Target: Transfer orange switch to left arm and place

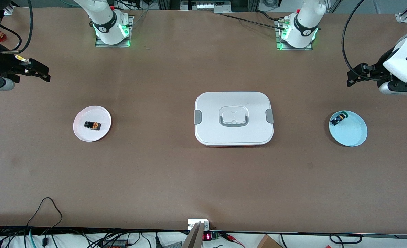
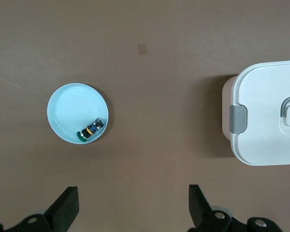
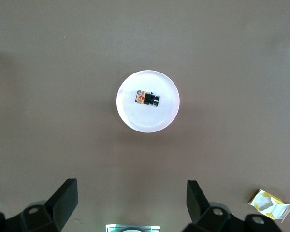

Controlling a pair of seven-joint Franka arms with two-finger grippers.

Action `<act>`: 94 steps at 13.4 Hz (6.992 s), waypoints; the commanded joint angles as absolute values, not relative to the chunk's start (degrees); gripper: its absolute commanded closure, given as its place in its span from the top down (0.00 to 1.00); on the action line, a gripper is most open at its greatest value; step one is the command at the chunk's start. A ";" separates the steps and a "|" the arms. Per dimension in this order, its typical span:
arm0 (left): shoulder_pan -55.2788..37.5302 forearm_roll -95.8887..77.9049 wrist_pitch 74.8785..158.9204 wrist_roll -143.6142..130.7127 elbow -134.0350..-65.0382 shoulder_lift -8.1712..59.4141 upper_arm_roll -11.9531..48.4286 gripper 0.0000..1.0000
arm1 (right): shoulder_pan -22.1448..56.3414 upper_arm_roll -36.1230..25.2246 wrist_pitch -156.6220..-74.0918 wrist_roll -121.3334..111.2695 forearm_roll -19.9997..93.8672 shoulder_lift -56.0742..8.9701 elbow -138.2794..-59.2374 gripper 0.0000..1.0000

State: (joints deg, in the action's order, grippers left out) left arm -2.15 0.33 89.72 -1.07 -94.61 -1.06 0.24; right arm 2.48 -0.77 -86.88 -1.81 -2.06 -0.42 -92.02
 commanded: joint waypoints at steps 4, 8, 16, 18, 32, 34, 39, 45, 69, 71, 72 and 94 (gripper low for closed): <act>-1.93 0.00 89.30 -1.50 -92.99 -0.18 0.44 1.00 | 2.29 -0.88 -84.11 -1.76 -1.67 -0.70 -90.35 1.00; -1.93 0.09 89.21 -1.49 -92.99 -0.18 0.44 1.00 | 2.55 -0.79 -84.11 -1.67 -1.14 -3.77 -90.35 1.00; -2.11 0.18 88.51 -1.49 -93.08 -0.44 0.70 1.00 | 2.02 -0.88 -88.92 -0.79 -1.23 -11.06 -90.70 1.00; -2.11 0.26 87.46 -1.58 -93.16 -0.62 0.70 1.00 | 1.76 -0.97 -92.45 -0.79 -1.93 -12.74 -90.88 1.00; -2.72 0.35 88.15 -1.49 -92.81 0.61 2.11 1.00 | 3.61 -0.97 -111.24 0.09 -7.56 -26.54 -99.12 1.00; -2.81 0.26 89.90 -1.15 -92.81 1.14 2.20 1.00 | 3.34 -0.97 -112.58 -0.61 -7.73 -27.42 -99.76 1.00; -2.81 0.26 90.26 -0.88 -92.64 1.58 2.20 1.00 | 0.70 -0.97 -116.98 -0.70 -7.29 -29.27 -102.39 1.00; -2.72 0.26 89.91 -0.88 -92.64 1.41 2.20 1.00 | 1.14 -0.97 -123.49 -0.09 -7.12 -28.83 -107.58 1.00; -2.64 0.18 89.74 -0.88 -92.64 1.41 2.29 1.00 | 0.35 -0.88 -130.43 4.48 -6.94 -30.15 -114.52 1.00; -2.64 0.18 89.74 -0.88 -92.64 1.41 2.29 1.00 | 0.18 -0.88 -130.69 4.40 -6.86 -30.23 -114.52 1.00; -2.64 0.18 89.74 -0.88 -92.64 1.41 2.29 1.00 | 0.09 -0.88 -130.69 4.39 -6.94 -30.41 -114.52 1.00; -2.64 -1.31 88.77 -1.05 -92.55 1.32 2.37 1.00 | 0.26 10.88 -106.52 -19.16 10.00 -19.69 -88.26 0.00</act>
State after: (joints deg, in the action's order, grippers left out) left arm -2.58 0.08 90.14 -1.07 -94.30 0.82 2.28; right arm 0.77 7.54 -108.42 -17.33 7.58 -20.19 -91.95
